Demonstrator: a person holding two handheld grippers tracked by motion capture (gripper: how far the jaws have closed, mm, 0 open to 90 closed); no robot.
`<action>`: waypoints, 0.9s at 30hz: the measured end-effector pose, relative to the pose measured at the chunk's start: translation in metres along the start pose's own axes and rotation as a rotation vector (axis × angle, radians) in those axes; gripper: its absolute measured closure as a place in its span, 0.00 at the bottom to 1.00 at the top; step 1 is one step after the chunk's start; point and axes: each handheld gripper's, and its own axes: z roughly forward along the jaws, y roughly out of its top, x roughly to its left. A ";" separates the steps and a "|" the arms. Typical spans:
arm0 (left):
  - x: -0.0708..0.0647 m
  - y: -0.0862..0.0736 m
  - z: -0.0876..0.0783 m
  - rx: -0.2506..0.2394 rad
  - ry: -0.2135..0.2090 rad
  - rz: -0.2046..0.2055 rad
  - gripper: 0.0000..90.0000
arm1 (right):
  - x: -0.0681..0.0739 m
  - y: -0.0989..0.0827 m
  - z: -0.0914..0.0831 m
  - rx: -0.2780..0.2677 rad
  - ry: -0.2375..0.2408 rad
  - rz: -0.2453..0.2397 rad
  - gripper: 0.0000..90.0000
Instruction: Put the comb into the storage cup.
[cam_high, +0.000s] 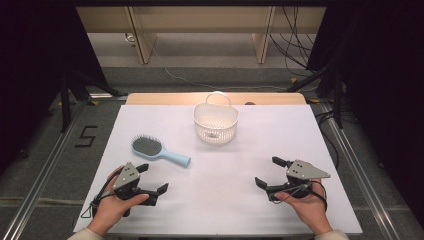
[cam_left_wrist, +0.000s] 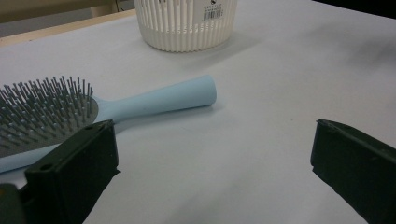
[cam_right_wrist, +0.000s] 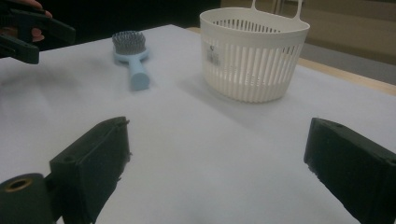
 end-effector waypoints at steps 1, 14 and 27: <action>0.000 0.000 0.000 0.000 0.000 0.000 0.01 | 0.000 0.000 0.000 0.000 0.000 0.000 0.09; -0.007 0.024 0.015 -0.038 0.036 -0.006 0.27 | -0.002 -0.001 0.001 0.003 -0.008 0.015 0.09; 0.016 0.060 0.088 0.101 0.146 -0.029 0.99 | -0.004 -0.002 0.002 0.007 -0.010 0.015 0.10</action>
